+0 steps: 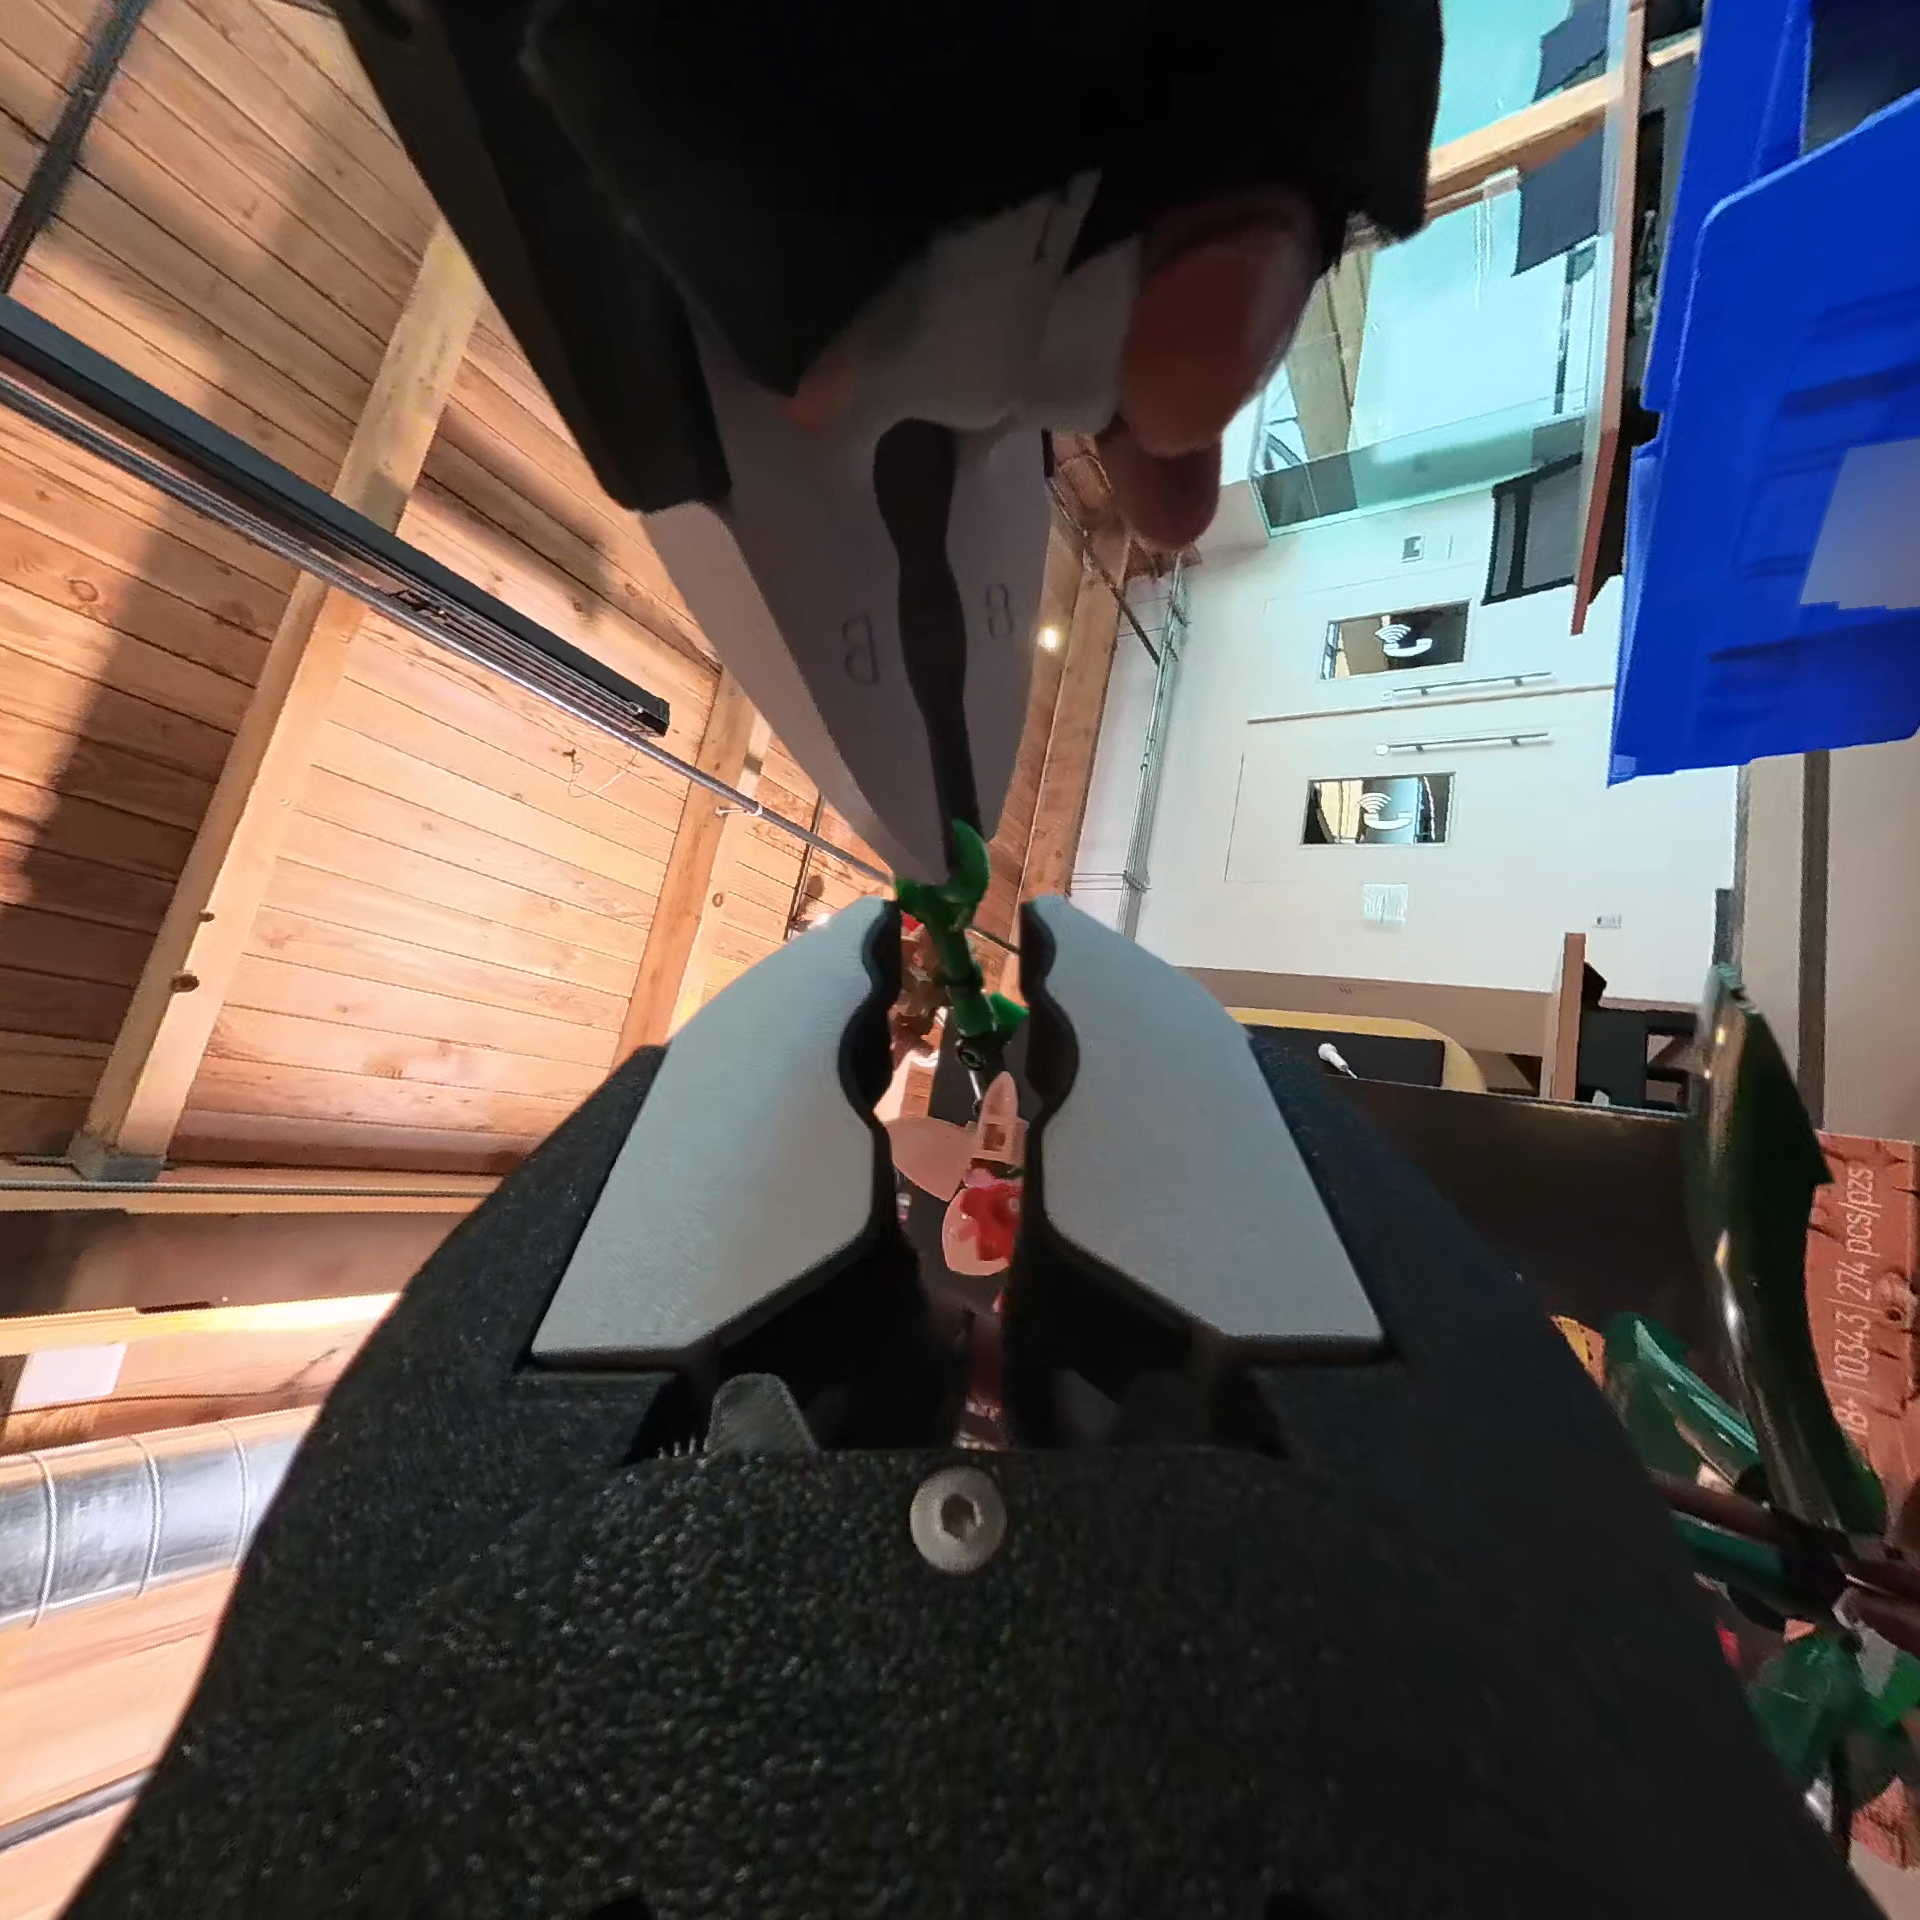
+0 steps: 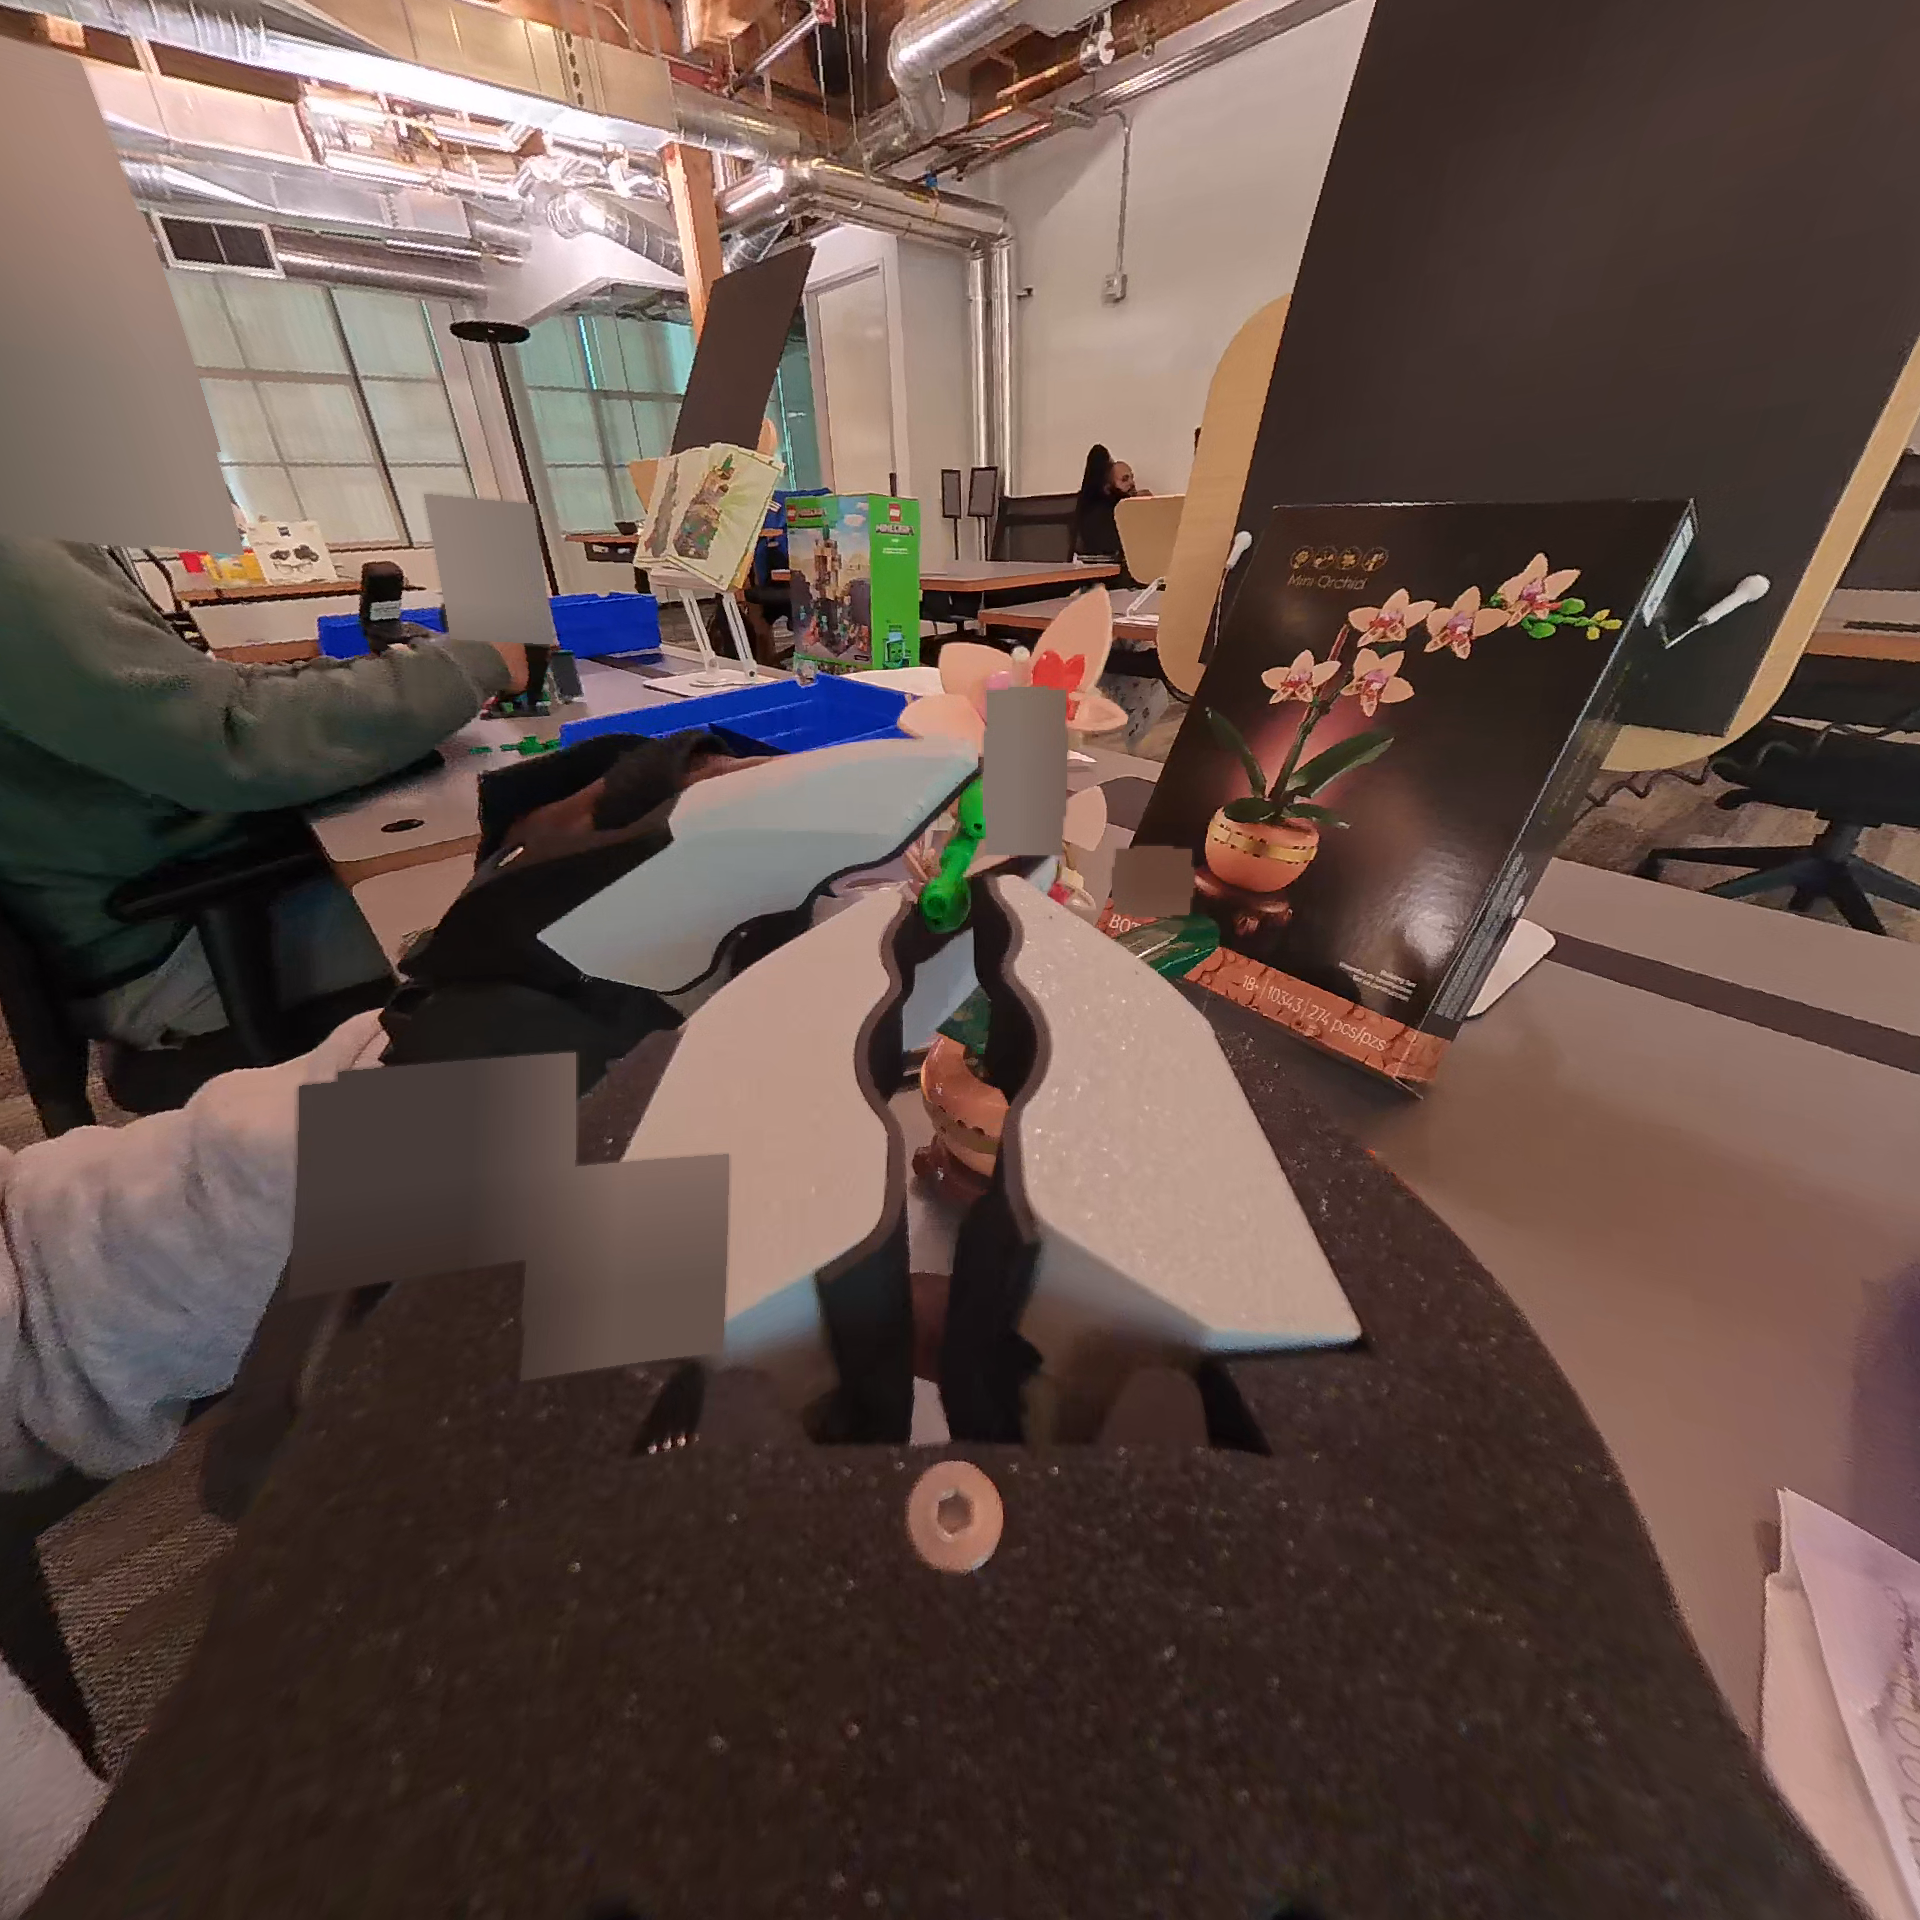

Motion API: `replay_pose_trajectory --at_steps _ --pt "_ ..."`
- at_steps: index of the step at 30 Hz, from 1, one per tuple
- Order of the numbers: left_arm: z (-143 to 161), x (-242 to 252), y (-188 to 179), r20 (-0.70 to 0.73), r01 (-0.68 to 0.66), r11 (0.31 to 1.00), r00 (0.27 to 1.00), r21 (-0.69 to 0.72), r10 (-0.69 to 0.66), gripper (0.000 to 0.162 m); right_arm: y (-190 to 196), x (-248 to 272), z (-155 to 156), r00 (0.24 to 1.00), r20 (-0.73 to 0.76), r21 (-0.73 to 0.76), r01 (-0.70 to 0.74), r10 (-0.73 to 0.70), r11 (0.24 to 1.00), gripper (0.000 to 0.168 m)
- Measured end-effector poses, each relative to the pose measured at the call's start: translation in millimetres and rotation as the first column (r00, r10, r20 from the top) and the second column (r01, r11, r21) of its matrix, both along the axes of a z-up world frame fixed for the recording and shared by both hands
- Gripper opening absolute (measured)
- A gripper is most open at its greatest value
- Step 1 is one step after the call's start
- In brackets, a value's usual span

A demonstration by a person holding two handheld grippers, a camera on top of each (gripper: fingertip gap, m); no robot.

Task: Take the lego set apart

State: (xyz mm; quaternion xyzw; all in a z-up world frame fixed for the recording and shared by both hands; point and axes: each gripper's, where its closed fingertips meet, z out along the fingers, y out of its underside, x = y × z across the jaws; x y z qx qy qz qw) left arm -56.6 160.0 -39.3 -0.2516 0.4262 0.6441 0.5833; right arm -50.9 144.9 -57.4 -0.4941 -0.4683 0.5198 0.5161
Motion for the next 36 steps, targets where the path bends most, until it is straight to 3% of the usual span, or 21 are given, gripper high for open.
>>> replay_pose_trajectory --at_steps 2,15,27,36 --pt "1.5 2.7 -1.0 0.000 0.011 1.000 1.000 0.009 -0.011 0.013 0.2 -0.1 1.3 1.000 -0.002 0.008 0.012 -0.012 1.000 0.010" --pt "2.2 4.3 -2.5 -0.008 0.019 0.999 1.000 0.044 -0.019 0.017 -1.8 1.6 2.2 0.999 0.030 0.014 0.022 -0.022 1.000 0.005" --pt "5.4 5.8 -2.6 0.004 -0.001 0.999 1.000 0.047 0.001 0.011 -2.2 6.1 4.6 0.999 0.029 0.021 0.044 -0.044 0.999 0.005" --pt "7.2 4.6 -3.4 0.031 0.006 0.999 0.999 0.036 -0.007 0.010 -3.7 7.2 7.1 0.980 0.027 0.331 0.177 -0.197 0.927 0.004"
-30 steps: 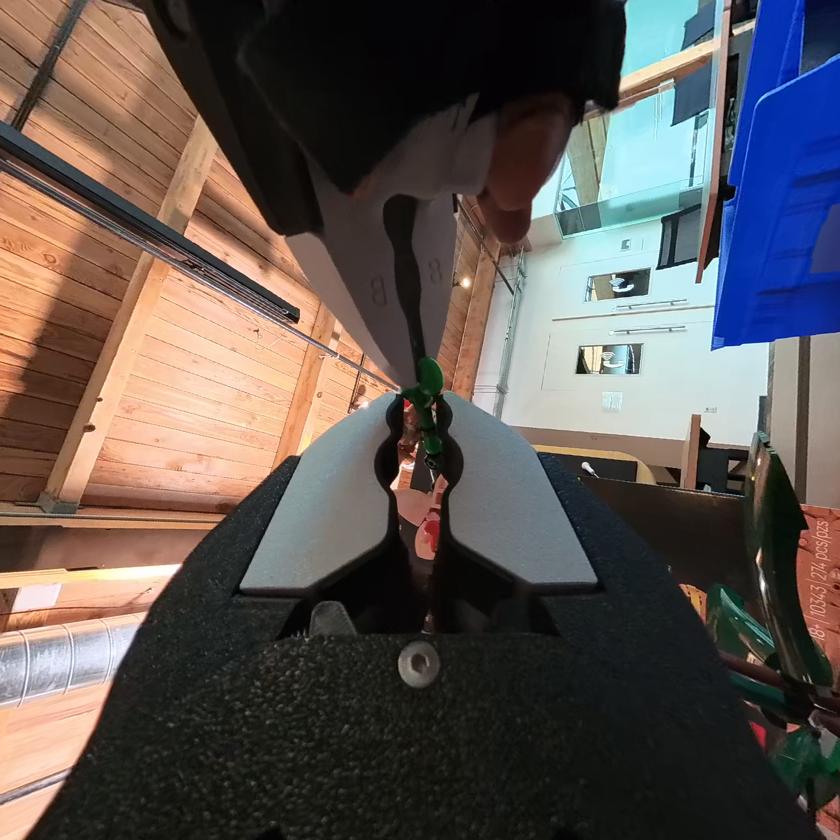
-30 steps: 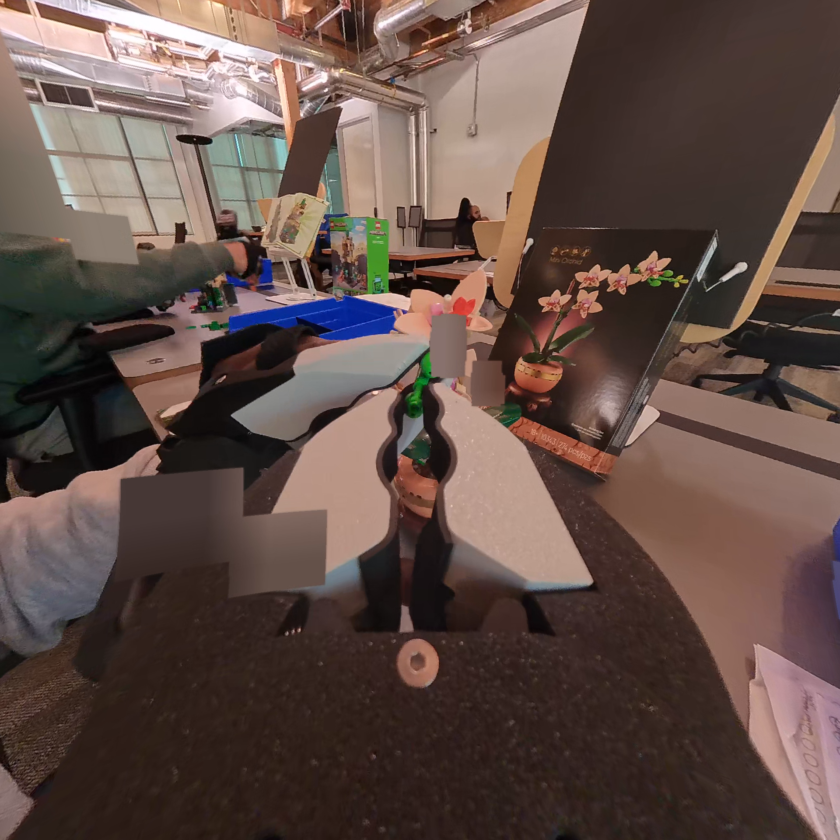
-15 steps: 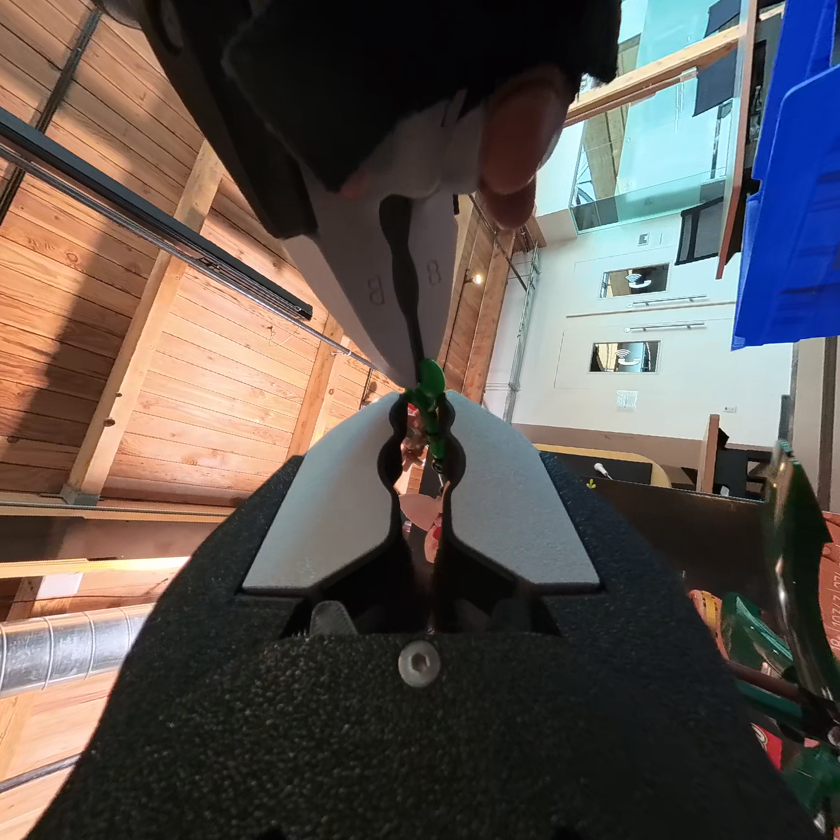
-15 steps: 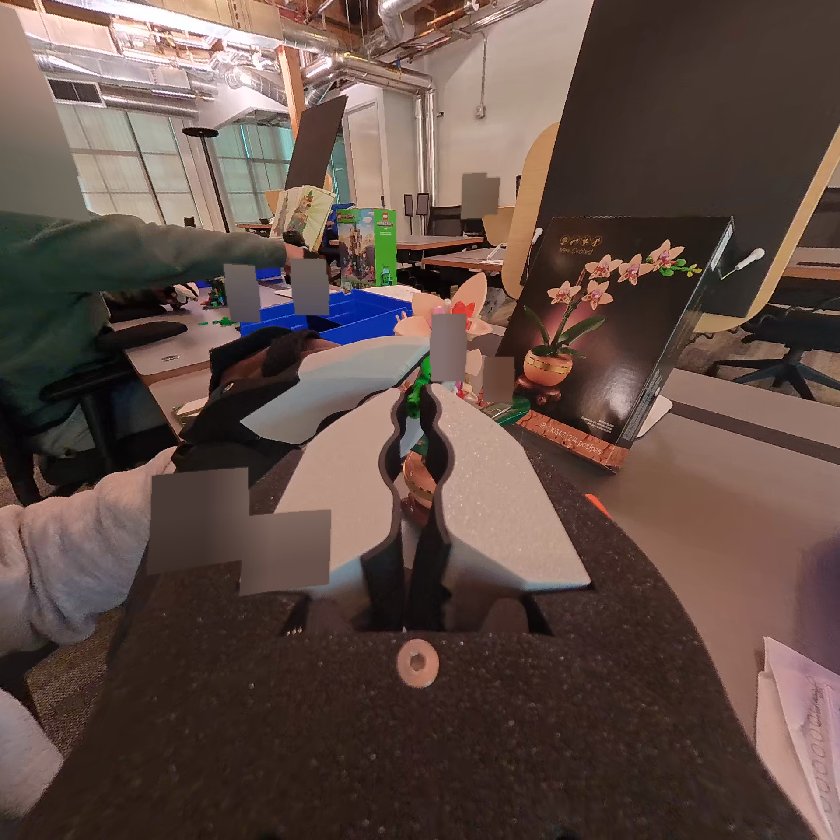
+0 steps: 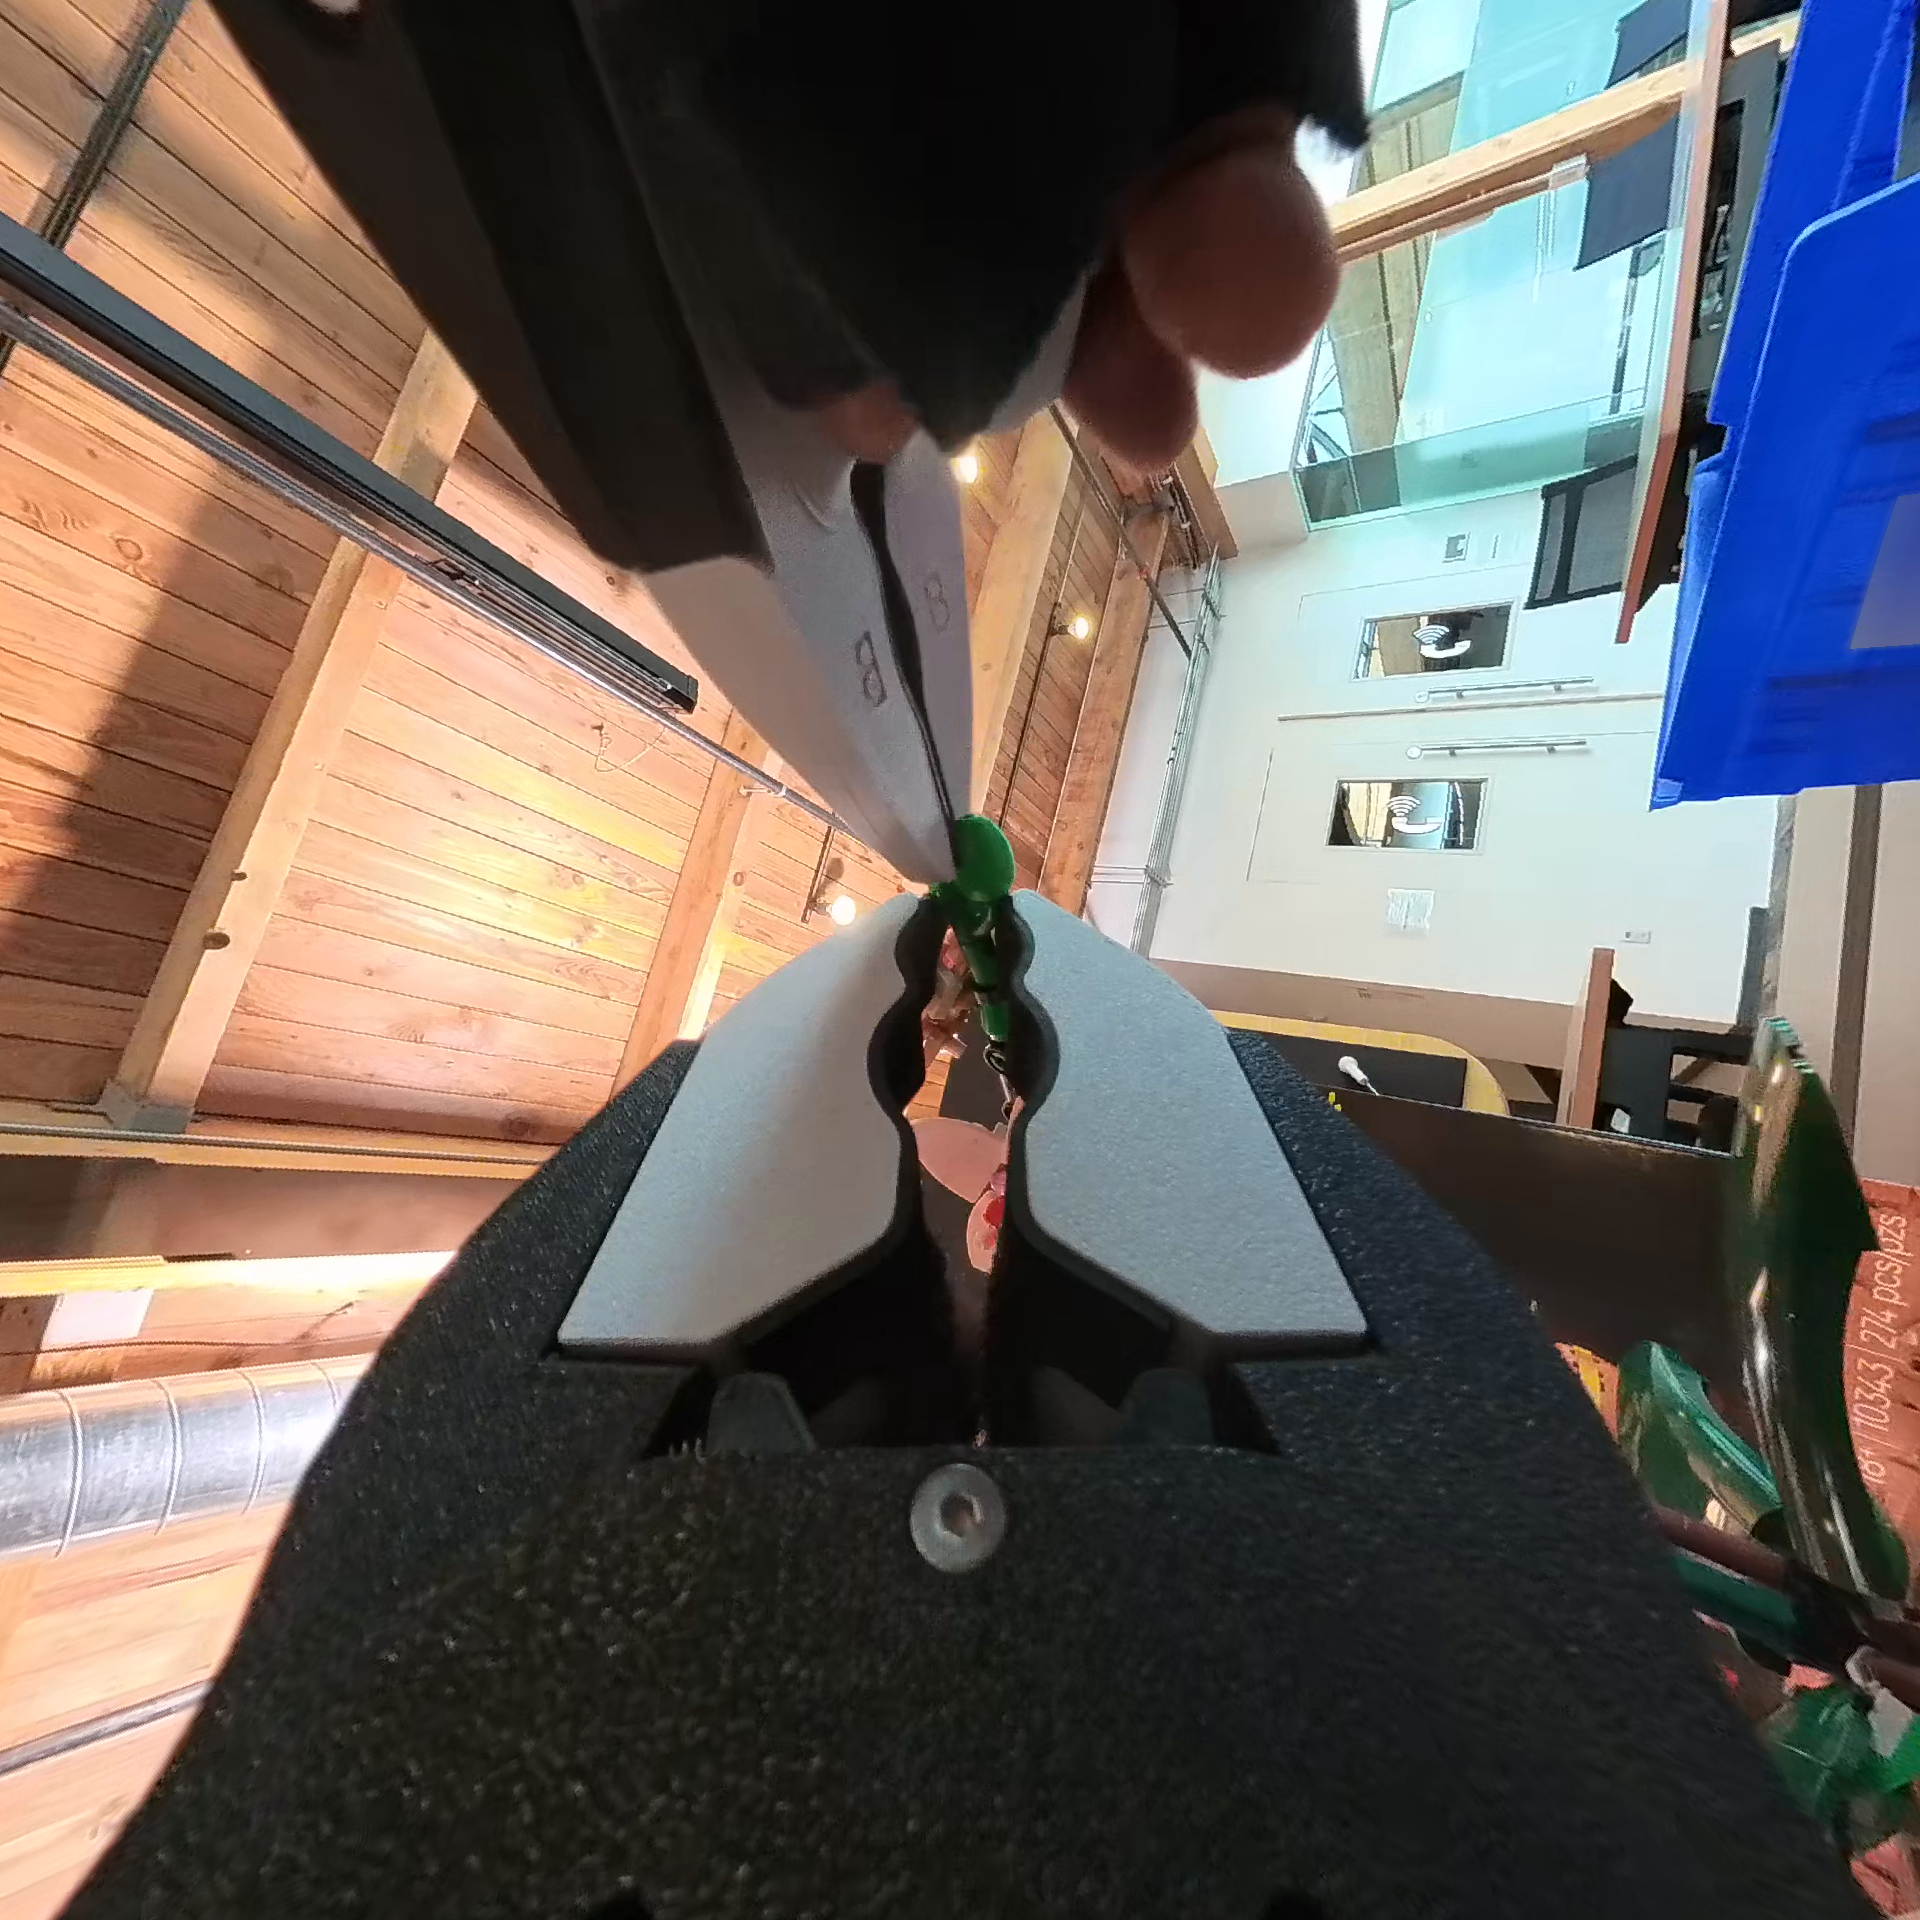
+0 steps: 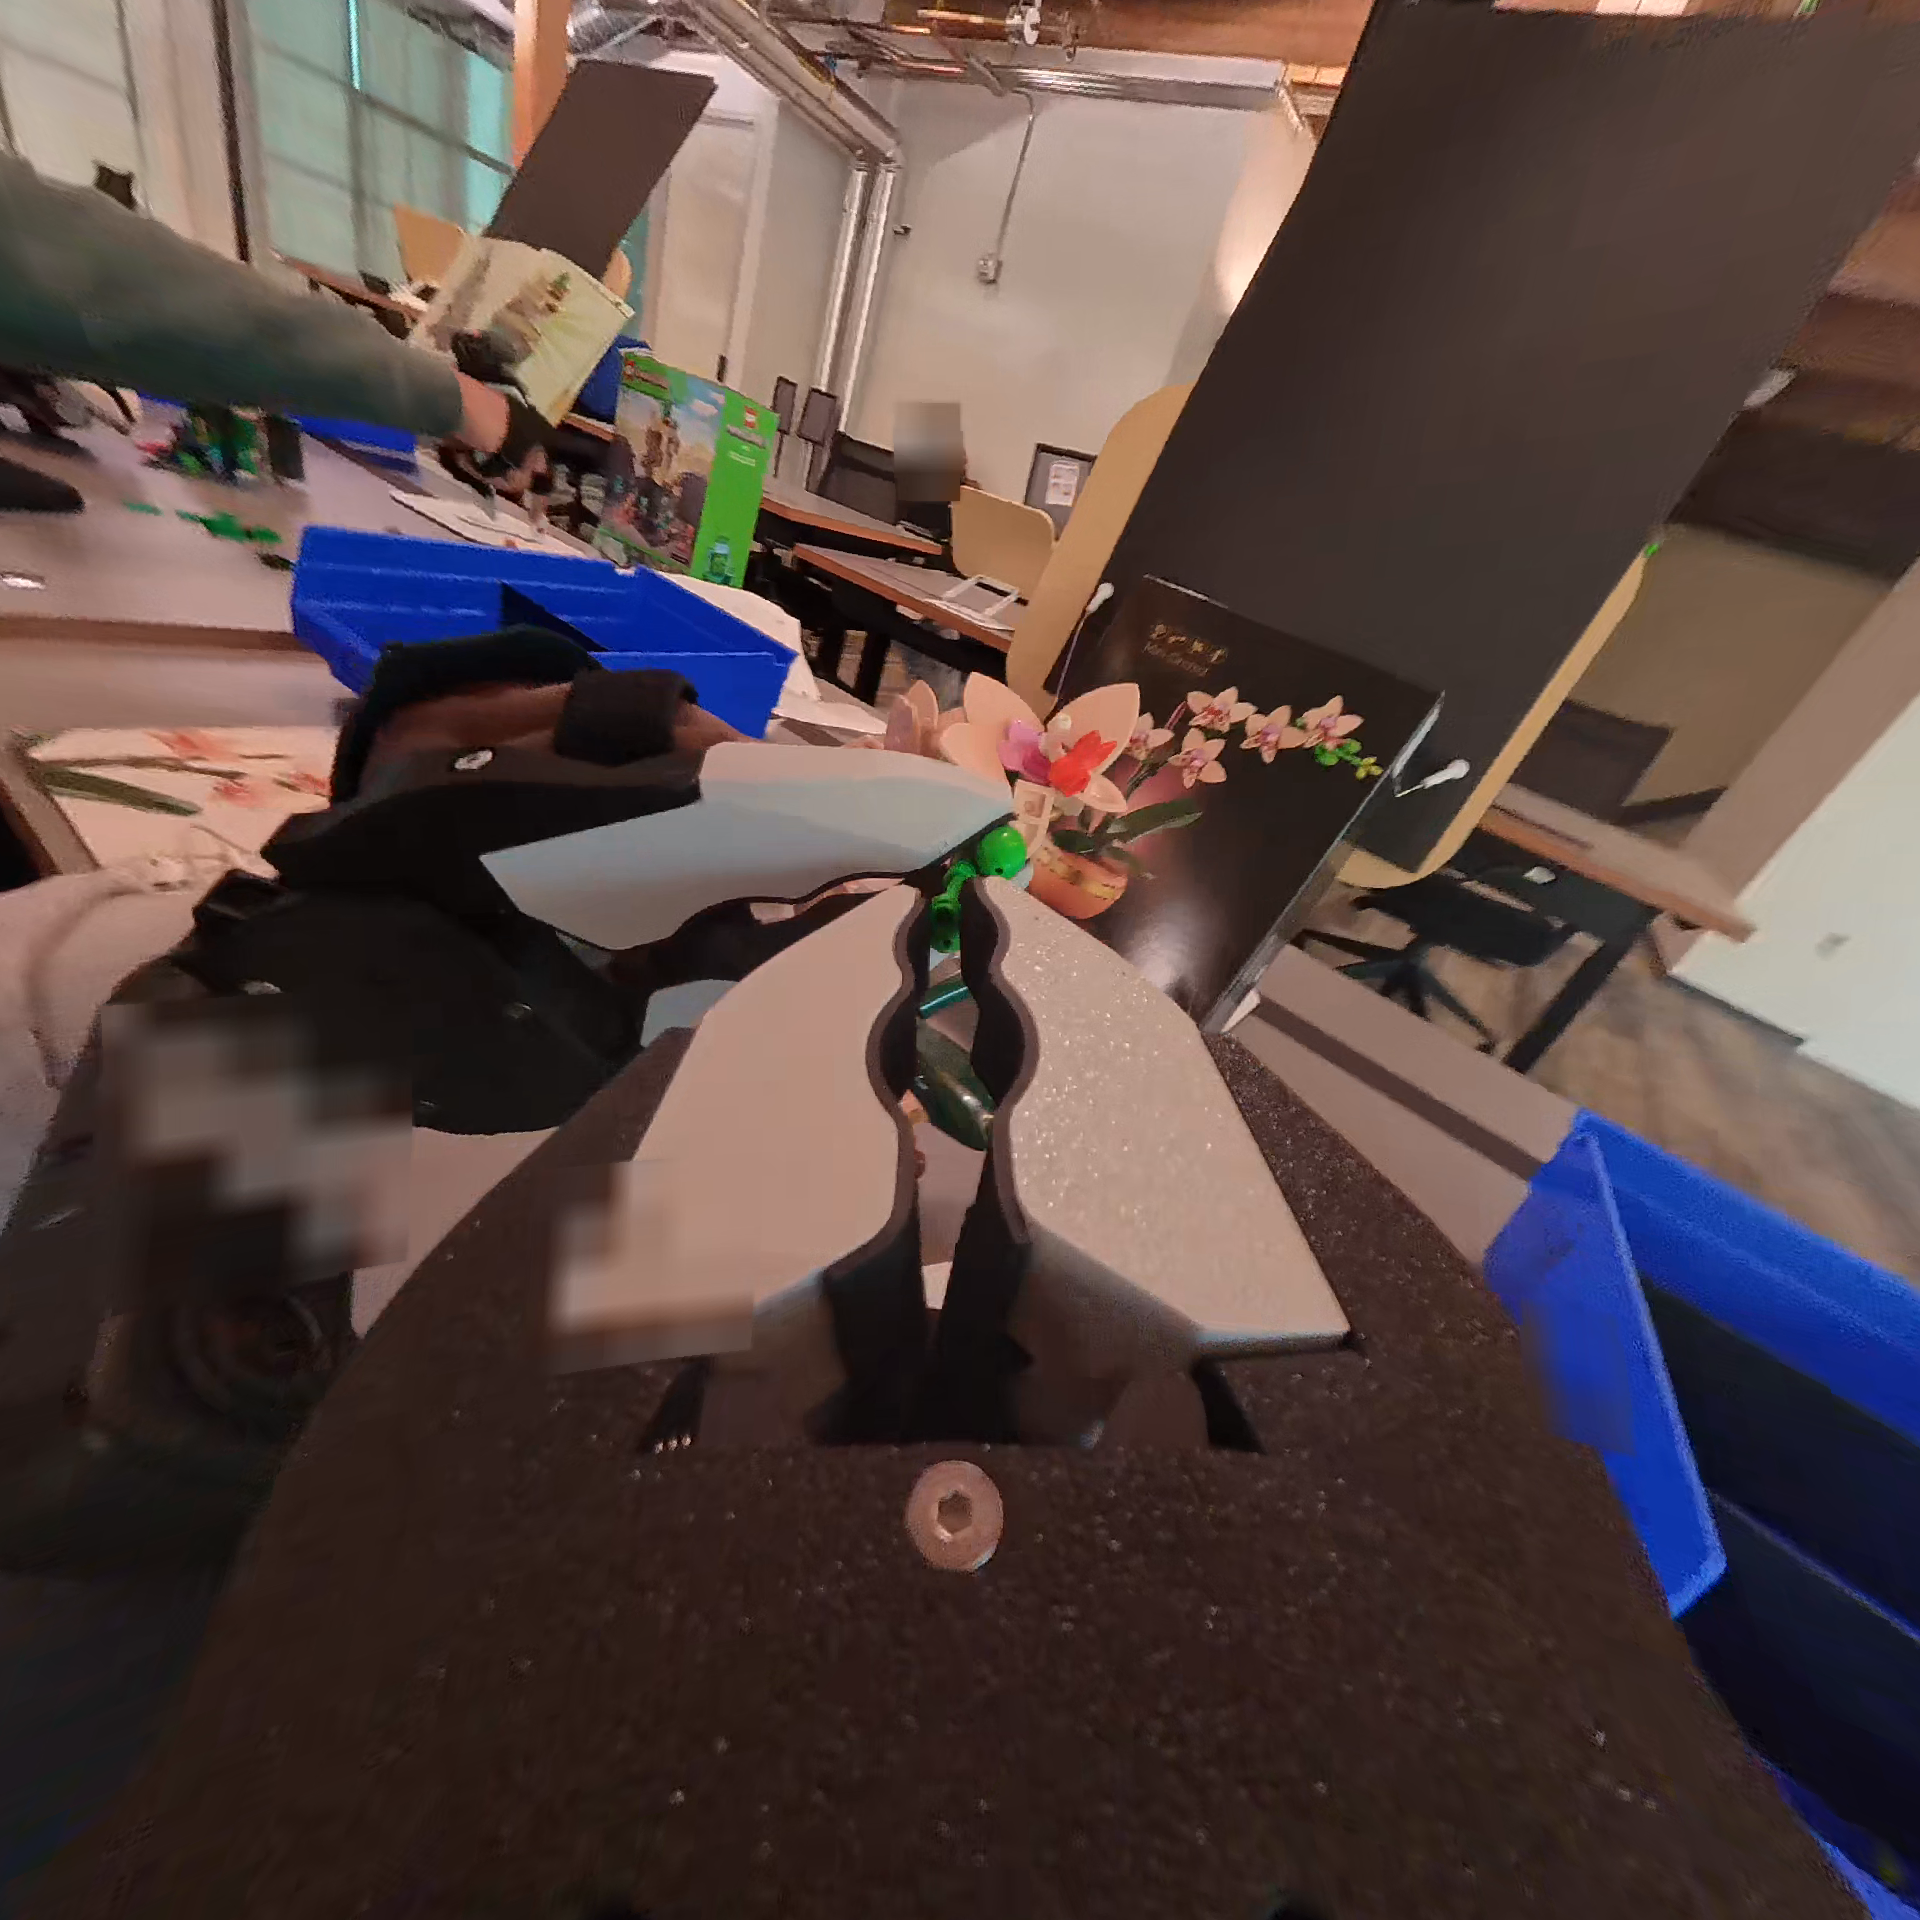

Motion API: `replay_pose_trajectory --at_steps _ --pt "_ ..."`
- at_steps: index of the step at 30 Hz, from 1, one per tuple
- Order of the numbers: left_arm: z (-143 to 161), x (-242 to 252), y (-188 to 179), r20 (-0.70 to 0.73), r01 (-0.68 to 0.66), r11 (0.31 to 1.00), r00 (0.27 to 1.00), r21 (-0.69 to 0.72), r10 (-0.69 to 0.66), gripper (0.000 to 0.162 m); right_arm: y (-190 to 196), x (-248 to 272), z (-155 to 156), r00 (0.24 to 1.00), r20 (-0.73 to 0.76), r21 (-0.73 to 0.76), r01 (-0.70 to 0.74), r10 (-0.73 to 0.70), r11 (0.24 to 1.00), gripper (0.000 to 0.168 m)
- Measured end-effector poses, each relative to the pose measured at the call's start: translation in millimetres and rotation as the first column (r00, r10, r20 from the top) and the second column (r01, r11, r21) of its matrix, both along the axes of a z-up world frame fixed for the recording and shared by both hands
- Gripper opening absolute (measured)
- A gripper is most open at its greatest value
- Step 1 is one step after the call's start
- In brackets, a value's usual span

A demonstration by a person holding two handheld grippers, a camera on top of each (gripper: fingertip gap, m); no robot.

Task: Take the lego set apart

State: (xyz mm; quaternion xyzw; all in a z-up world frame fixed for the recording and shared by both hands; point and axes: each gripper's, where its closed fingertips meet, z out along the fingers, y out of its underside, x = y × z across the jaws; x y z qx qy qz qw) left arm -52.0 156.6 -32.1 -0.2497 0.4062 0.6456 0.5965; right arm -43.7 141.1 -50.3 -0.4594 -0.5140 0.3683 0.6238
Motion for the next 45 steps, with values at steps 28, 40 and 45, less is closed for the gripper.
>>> replay_pose_trajectory --at_steps 28,40,45 --pt "0 -4 -3 0.018 -0.008 1.000 1.000 0.003 0.008 0.007 -4 2 -2 1.000 -0.017 0.042 -0.022 0.023 0.999 0.004" --pt "13 -30 -9 0.073 -0.063 0.998 0.995 0.010 0.062 0.006 -4 17 7 0.998 -0.052 0.139 0.028 -0.021 0.990 0.003" --pt "1 -21 -6 0.036 -0.060 0.998 0.998 0.008 0.060 0.006 -2 16 6 0.998 -0.057 0.113 0.010 -0.003 0.994 0.004"
